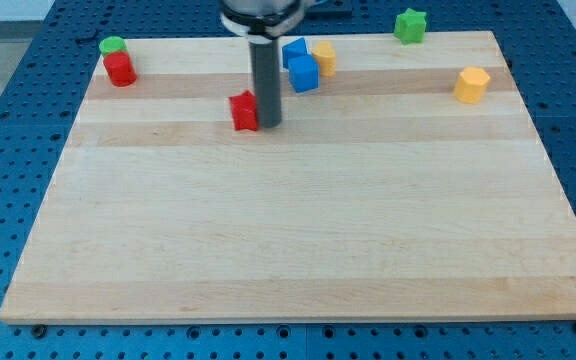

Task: Slide the red star a bit up

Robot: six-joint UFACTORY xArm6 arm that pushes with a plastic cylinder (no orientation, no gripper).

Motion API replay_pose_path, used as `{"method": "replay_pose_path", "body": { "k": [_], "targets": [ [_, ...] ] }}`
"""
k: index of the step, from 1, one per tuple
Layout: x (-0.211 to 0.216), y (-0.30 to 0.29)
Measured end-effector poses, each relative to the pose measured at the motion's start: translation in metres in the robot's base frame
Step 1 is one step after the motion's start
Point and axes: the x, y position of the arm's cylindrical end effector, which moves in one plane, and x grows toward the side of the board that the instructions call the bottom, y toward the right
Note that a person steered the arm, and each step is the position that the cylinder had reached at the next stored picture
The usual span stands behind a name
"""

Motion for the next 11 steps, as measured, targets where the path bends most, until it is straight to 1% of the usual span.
{"method": "replay_pose_path", "body": {
  "k": [1, 2, 3, 4, 5, 6, 8, 11],
  "targets": [
    [-0.022, -0.033],
    [-0.042, -0.052],
    [-0.02, -0.052],
    [0.017, -0.038],
    [0.023, -0.046],
    [0.022, -0.067],
    [-0.007, -0.077],
    [-0.1, -0.074]
  ]
}}
